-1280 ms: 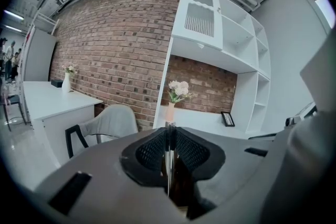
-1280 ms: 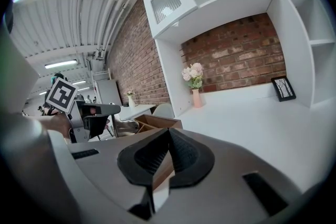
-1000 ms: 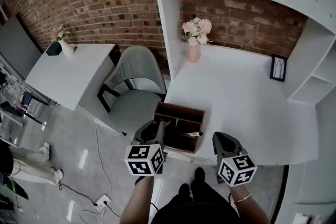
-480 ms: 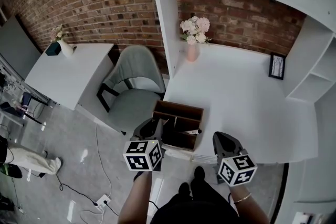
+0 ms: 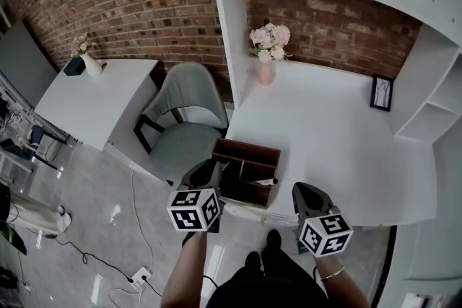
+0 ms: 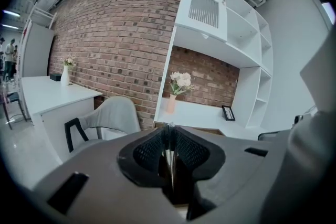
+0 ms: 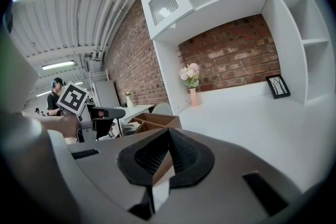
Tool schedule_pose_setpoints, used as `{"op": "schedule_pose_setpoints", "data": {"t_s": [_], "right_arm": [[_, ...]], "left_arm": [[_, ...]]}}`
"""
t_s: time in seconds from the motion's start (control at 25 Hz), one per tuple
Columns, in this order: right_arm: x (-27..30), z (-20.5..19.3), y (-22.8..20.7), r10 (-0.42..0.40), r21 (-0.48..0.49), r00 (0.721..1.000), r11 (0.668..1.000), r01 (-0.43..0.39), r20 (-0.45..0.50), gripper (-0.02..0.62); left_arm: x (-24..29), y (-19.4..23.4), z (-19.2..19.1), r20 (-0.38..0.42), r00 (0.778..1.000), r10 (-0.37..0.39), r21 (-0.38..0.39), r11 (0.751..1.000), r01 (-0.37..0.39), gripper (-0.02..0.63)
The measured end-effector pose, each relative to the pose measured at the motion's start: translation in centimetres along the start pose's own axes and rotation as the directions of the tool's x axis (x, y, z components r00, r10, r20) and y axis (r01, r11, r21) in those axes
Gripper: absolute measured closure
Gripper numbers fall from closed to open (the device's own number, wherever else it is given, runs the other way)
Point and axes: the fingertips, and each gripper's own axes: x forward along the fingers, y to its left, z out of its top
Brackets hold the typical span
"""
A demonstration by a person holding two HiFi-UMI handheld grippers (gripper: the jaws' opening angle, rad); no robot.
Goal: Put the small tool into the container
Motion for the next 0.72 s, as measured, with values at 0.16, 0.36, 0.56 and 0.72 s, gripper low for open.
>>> {"op": "schedule_pose_setpoints", "data": {"t_s": [0.16, 0.36, 0.56, 0.72], "right_arm": [[0.1, -0.1, 0.0, 0.002, 0.001, 1.000, 1.000, -0.002, 0.001, 0.591], [-0.1, -0.2, 0.2, 0.006, -0.002, 1.000, 1.000, -0.006, 0.000, 0.591], [-0.4, -0.3, 0.4, 0.004, -0.002, 1.000, 1.000, -0.004, -0.003, 0.591], [-0.5, -0.3, 0.4, 0.003, -0.004, 1.000, 1.000, -0.003, -0.003, 0.591]], "left_arm": [[0.2, 0.6, -0.3, -0.012, 1.000, 0.011, 0.001, 1.000, -0.011, 0.538], [0.1, 1.3, -0.6, -0.022, 0.999, 0.027, -0.011, 1.000, -0.027, 0.534], [-0.1, 1.9, -1.3, -0.038, 0.999, 0.037, -0.040, 0.998, -0.038, 0.524], [-0.3, 2.3, -2.1, -0.063, 0.997, 0.039, -0.061, 0.997, -0.043, 0.512]]}}
